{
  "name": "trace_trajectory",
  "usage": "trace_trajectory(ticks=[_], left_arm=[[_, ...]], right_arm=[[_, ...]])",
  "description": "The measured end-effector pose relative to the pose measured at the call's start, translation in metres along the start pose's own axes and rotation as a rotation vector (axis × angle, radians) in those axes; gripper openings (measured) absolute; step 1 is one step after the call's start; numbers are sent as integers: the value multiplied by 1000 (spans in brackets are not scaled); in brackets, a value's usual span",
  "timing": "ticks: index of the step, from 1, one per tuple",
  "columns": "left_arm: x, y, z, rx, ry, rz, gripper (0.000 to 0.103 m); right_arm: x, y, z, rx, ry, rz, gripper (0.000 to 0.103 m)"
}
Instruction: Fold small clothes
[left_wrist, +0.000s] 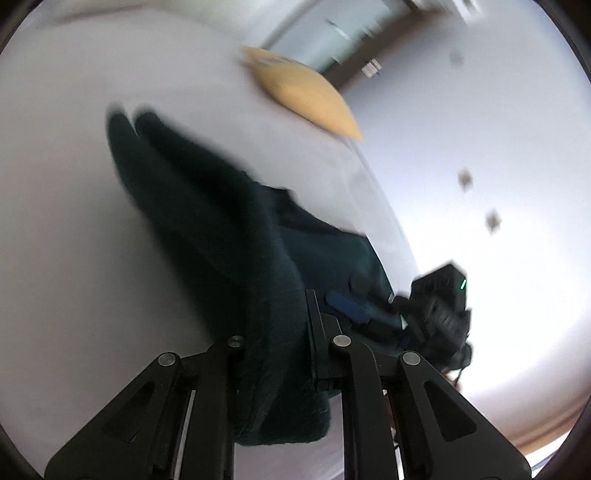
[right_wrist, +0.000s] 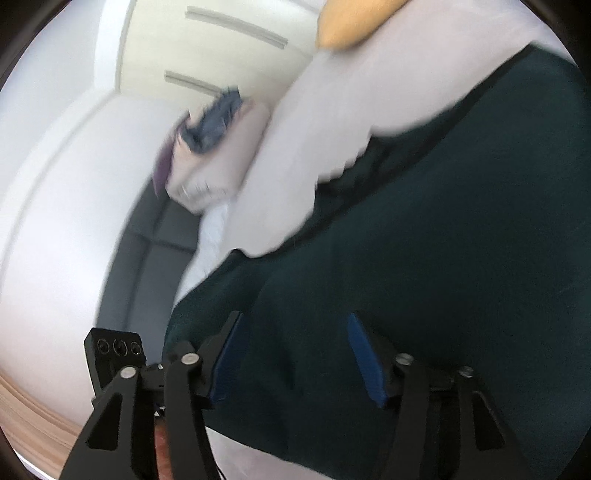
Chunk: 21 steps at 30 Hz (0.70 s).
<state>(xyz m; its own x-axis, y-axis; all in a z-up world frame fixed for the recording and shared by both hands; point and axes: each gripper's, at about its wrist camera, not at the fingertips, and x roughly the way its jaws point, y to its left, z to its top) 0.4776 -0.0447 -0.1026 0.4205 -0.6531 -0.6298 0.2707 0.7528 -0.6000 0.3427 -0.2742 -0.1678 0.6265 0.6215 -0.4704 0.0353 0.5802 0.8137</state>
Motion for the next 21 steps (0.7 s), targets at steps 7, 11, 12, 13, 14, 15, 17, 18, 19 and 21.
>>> trace_trajectory(ticks=[7, 11, 12, 13, 14, 15, 17, 18, 19, 21], left_arm=[[117, -57, -50, 192, 176, 112, 13], [112, -59, -60, 238, 126, 130, 13], [110, -57, -58, 233, 130, 126, 13], [108, -56, -57, 230, 132, 123, 13], [106, -56, -57, 233, 132, 124, 14], [104, -56, -57, 243, 131, 129, 14], [102, -60, -60, 263, 135, 131, 20], [102, -64, -62, 269, 142, 121, 23], [98, -65, -64, 272, 151, 105, 29], [82, -65, -69, 272, 156, 52, 48]], right_arm=[[-54, -37, 28, 109, -72, 35, 75], [-46, -44, 28, 109, -30, 11, 74], [-43, -42, 29, 102, -25, 9, 74], [-39, -39, 30, 100, -22, 11, 75], [-35, -36, 33, 102, -21, 19, 75], [-30, -33, 35, 104, -18, 22, 75], [-20, -27, 37, 92, -10, -11, 75], [-14, -22, 40, 77, -7, -38, 75], [-10, -19, 42, 65, 2, -58, 75], [-3, -16, 47, 56, 23, -92, 73]])
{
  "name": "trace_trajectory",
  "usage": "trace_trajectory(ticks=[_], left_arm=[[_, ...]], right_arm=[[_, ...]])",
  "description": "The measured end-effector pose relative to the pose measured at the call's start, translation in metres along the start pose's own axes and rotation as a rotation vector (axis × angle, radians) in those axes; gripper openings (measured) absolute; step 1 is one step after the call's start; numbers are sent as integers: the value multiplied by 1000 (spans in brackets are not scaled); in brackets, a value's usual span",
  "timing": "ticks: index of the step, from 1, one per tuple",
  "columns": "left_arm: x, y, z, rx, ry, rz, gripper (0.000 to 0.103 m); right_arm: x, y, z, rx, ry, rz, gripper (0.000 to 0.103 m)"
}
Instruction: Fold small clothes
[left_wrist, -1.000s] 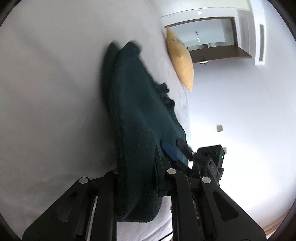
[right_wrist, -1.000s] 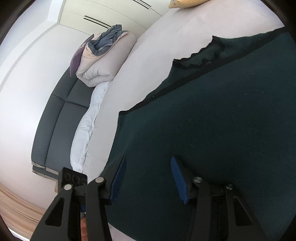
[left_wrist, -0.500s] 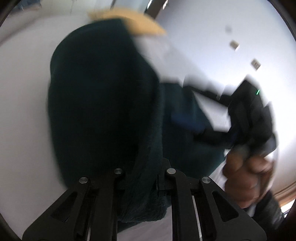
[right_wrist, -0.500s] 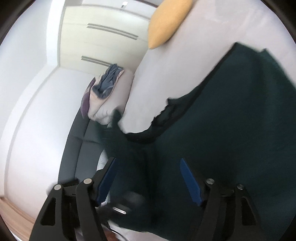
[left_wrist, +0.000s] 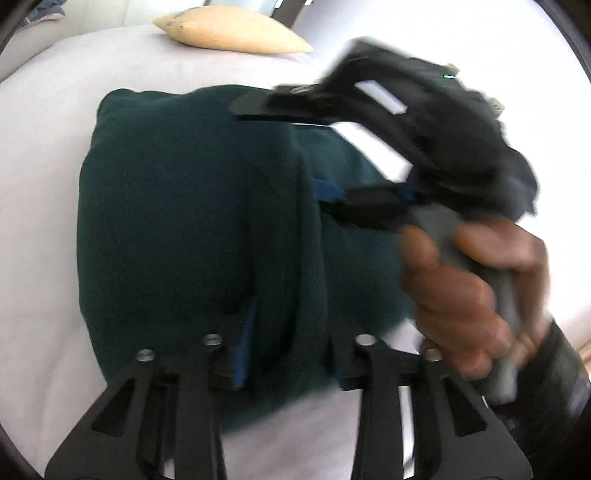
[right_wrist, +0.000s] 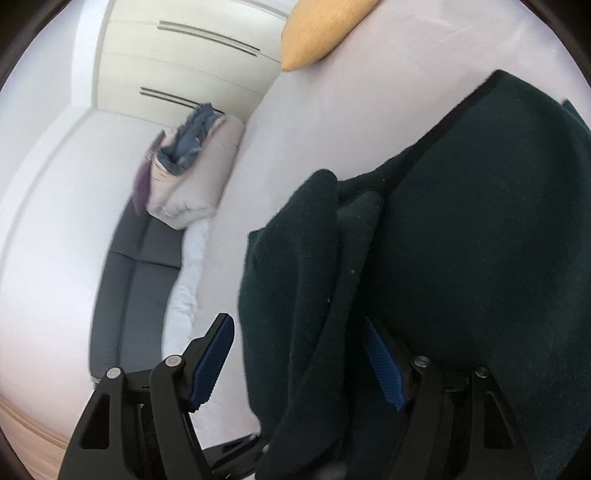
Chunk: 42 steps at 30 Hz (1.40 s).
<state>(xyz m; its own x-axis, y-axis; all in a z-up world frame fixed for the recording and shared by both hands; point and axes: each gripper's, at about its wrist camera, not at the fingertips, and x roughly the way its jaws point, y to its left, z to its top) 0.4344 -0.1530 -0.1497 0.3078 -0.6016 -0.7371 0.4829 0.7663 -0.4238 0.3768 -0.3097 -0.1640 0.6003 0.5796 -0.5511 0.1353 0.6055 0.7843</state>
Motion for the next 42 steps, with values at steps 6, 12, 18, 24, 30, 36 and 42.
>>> trace_trajectory(ticks=[6, 12, 18, 24, 30, 36, 42], left_arm=[[-53, 26, -20, -37, -109, -87, 74], [-52, 66, -1, -142, -130, -66, 74], [-39, 56, 4, -83, -103, -13, 74], [-35, 64, 16, -94, -111, -24, 74], [-26, 33, 13, -49, -101, -49, 74], [-15, 0, 16, 10, -75, -81, 74], [1, -21, 14, 53, -37, -81, 74]], right_arm=[[7, 1, 0, -6, 30, -54, 60], [19, 12, -1, -53, 52, -125, 52], [37, 31, -3, -165, 80, -233, 51], [42, 44, -6, -266, 92, -345, 19], [17, 45, -1, -295, 28, -362, 15], [-27, 17, 10, -259, -23, -376, 14], [-55, -10, 21, -221, -51, -390, 14]])
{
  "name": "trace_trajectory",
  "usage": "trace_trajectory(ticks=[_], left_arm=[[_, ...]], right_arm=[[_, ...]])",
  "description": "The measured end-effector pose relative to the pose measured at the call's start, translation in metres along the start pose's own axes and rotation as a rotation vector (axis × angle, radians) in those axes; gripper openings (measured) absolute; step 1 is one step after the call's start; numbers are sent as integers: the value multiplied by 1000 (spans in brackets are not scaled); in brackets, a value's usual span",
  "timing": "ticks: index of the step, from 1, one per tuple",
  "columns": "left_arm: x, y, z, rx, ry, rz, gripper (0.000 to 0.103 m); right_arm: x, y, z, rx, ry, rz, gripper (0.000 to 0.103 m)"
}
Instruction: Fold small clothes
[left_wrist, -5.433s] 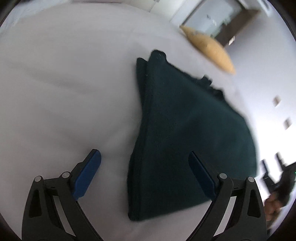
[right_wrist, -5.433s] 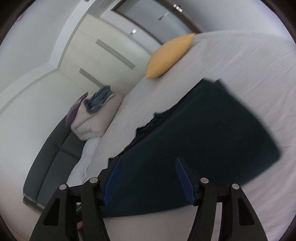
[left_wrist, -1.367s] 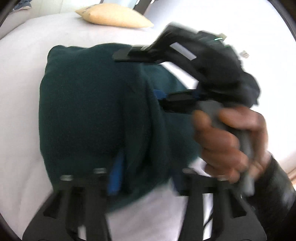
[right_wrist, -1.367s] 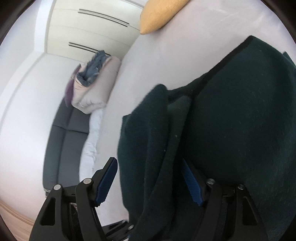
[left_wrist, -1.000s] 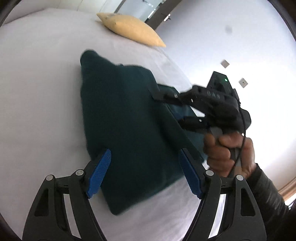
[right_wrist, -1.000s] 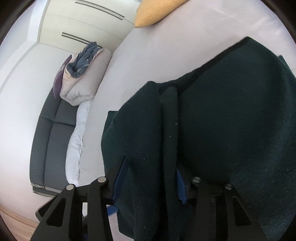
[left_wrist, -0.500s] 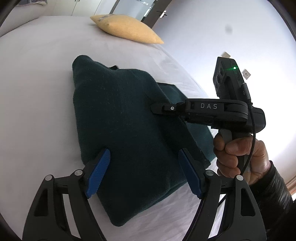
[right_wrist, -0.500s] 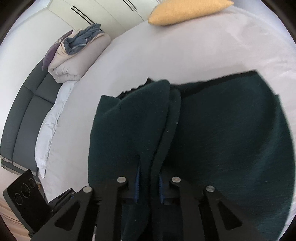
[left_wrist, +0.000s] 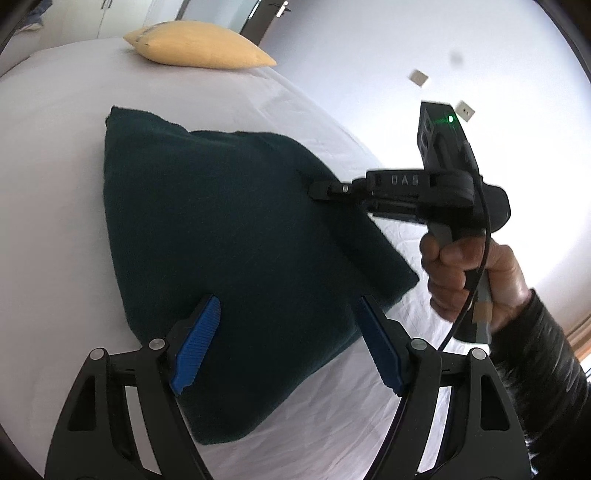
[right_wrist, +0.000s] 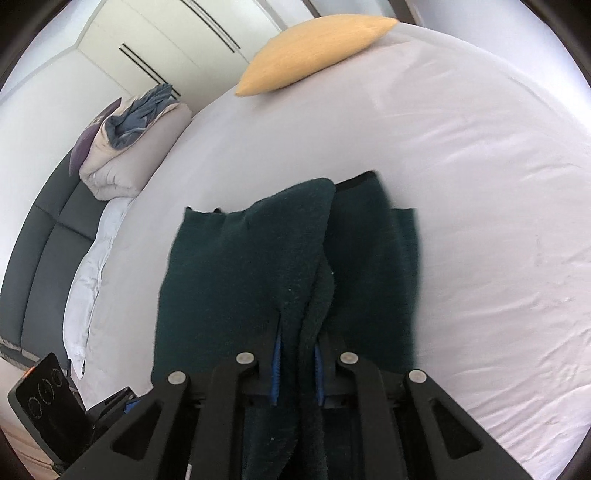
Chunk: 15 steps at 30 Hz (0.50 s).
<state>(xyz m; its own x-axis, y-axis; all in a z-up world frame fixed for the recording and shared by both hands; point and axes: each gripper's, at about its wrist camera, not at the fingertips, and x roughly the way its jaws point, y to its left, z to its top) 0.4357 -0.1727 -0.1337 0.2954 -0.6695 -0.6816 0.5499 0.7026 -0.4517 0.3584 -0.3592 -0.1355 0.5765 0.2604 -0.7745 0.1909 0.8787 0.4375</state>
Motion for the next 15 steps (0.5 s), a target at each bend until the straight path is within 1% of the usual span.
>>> trace_trajectory(ticks=[6, 8, 12, 15], left_arm=[[5, -4, -6, 16, 20, -2, 74], [13, -6, -7, 11, 31, -1, 74], [33, -6, -8, 11, 60, 17, 74], [38, -5, -11, 25, 67, 21, 75]], right_arm=[[-20, -19, 9, -27, -2, -45, 14], [-22, -28, 8, -11, -1, -47, 14], [-6, -54, -10, 31, 31, -29, 15], [-5, -66, -14, 95, -9, 27, 16]])
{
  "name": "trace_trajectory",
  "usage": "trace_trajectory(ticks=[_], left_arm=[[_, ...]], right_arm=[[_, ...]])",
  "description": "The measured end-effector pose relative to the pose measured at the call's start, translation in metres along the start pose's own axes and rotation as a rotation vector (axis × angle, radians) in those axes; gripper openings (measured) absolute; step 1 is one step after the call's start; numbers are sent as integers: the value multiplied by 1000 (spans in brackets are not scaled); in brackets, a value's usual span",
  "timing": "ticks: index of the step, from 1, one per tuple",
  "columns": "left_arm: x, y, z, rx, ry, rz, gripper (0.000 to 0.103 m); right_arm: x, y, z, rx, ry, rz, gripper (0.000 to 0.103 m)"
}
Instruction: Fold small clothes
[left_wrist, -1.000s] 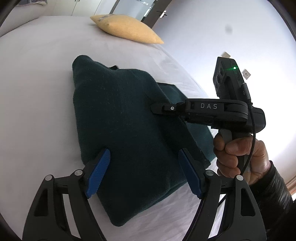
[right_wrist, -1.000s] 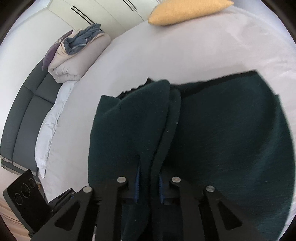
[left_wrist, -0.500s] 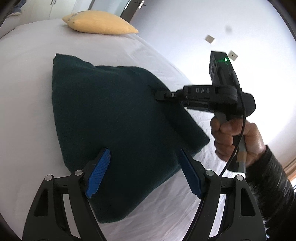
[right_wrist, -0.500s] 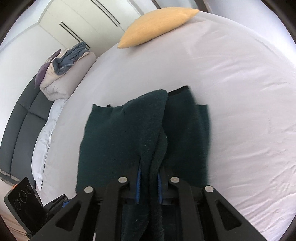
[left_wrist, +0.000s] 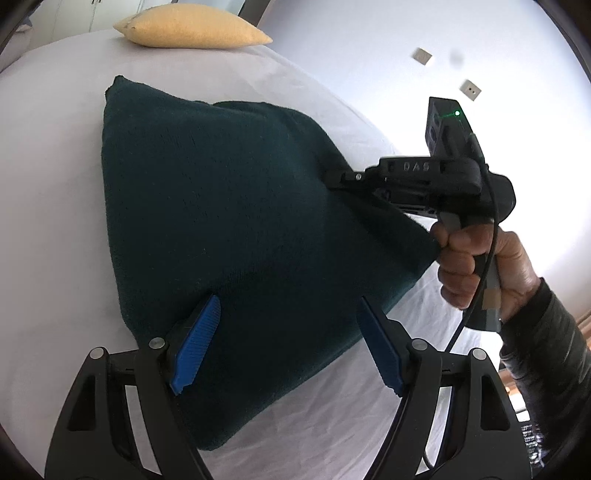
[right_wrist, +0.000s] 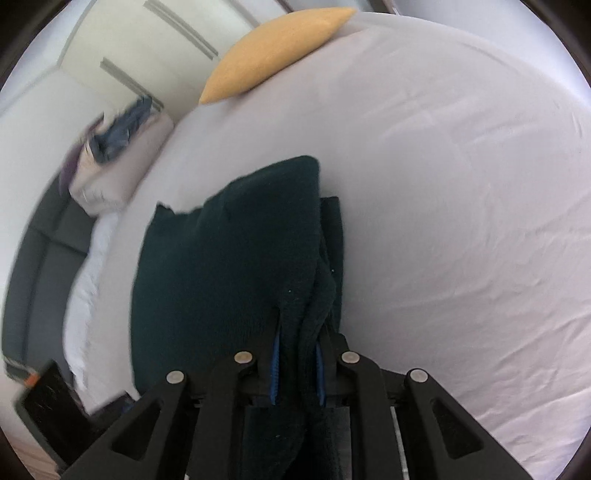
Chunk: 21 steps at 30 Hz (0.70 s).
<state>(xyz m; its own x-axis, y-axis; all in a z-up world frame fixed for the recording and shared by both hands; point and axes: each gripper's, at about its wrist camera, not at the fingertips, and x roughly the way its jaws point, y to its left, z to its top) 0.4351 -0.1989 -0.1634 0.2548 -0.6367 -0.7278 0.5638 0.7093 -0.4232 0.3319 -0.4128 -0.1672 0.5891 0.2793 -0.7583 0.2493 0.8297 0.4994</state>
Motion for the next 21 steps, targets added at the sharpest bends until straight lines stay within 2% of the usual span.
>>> trace_trajectory(ticks=[2, 4, 8, 14, 16, 17, 21], left_arm=[[-5, 2, 0, -7, -6, -12, 75], [-15, 8, 5, -29, -41, -23, 75], [-36, 16, 24, -40, -113, 0, 75], [-27, 28, 31, -40, -105, 44, 75], [-20, 26, 26, -17, -86, 77, 75], [-16, 23, 23, 6, -77, 99, 75], [-4, 15, 14, 79, -64, 182, 75]], right_arm=[[-3, -1, -1, 5, -5, 8, 17], [-13, 0, -5, 13, -8, 12, 24], [-37, 7, -22, 12, -52, -4, 30], [-48, 15, -58, -28, -49, -23, 31], [-43, 13, -63, -39, -36, -52, 17], [-41, 10, -66, -36, -32, -66, 16], [-38, -6, -75, 4, -34, -20, 11]])
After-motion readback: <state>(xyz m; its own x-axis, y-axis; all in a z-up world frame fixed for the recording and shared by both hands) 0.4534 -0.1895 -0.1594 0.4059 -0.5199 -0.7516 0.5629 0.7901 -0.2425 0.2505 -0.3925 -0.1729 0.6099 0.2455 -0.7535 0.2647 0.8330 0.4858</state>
